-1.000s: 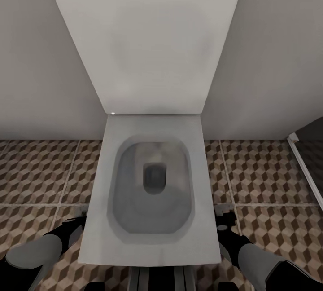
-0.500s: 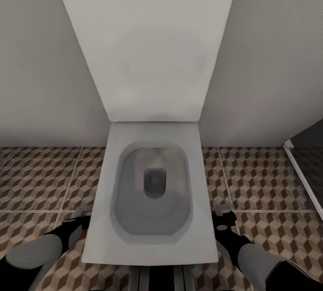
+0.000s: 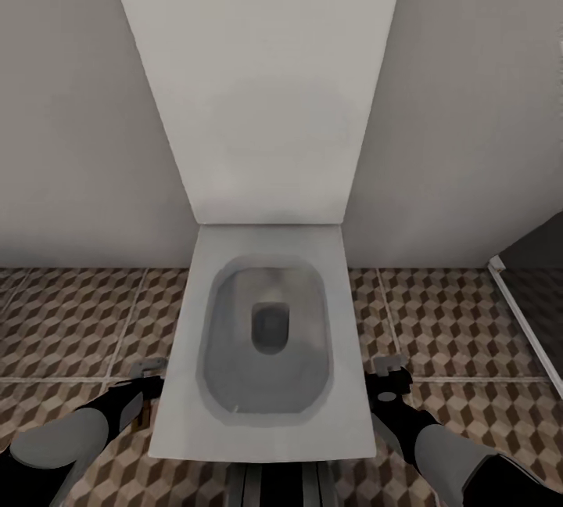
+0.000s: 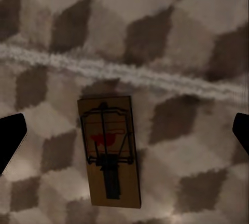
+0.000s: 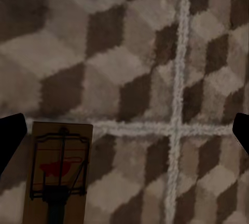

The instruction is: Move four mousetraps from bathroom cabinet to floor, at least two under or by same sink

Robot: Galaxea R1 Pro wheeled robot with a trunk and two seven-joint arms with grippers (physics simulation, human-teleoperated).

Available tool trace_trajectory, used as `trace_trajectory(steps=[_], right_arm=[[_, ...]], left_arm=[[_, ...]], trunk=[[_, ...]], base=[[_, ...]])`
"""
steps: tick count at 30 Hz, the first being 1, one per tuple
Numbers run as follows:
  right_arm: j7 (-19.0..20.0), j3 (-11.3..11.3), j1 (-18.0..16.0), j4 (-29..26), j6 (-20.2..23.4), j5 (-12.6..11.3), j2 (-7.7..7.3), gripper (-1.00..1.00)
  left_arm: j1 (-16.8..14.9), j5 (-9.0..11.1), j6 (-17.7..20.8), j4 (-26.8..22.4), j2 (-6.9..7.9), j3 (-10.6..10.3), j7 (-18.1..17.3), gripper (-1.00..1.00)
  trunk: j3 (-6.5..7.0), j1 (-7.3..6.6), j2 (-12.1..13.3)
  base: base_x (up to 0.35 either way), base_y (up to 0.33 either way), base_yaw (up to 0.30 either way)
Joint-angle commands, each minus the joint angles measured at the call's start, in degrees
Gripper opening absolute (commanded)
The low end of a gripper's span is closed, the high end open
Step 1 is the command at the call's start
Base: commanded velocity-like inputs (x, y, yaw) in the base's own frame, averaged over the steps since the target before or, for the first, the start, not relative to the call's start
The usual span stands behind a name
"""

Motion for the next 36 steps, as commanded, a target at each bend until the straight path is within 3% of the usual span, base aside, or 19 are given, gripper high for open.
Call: trace_trajectory(steps=[1,36], right_arm=[[-0.1,0.4,0.0,0.0,-0.2,-0.6,-0.02,1.0],[-0.1,0.4,0.0,0.1,-0.2,-0.7,0.05,1.0]], left_arm=[[0.0,0.4,0.2,0.0,0.01,-0.5,0.2,1.0],[0.0,0.4,0.2,0.0,0.09,-0.5,0.2,1.0]], trunk=[[0.2,-0.03,0.0],[7.95,-0.93,0.5]], base=[[0.0,0.0,0.0],[0.0,0.0,0.0]])
